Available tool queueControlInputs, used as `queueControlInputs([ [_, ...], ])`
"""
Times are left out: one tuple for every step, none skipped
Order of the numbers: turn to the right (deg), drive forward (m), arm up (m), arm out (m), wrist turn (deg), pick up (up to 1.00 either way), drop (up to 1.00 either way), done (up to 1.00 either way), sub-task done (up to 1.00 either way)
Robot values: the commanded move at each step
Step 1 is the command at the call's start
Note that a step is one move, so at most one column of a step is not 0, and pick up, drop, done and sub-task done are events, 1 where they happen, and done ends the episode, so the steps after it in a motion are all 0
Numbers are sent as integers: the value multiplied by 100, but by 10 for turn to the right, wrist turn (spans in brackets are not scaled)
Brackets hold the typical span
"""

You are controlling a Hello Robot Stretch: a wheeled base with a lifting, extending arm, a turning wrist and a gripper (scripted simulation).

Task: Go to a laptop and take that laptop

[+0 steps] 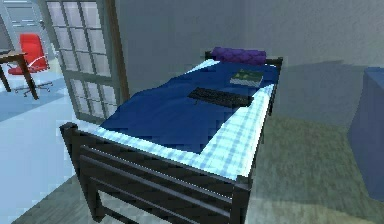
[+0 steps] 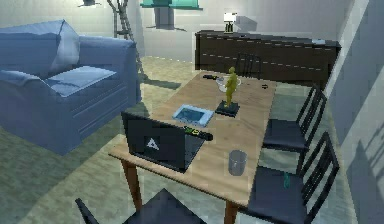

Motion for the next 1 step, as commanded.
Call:
queueControlInputs([
  [0, 0, 0, 40, 0, 0, 0, 0, 0],
])
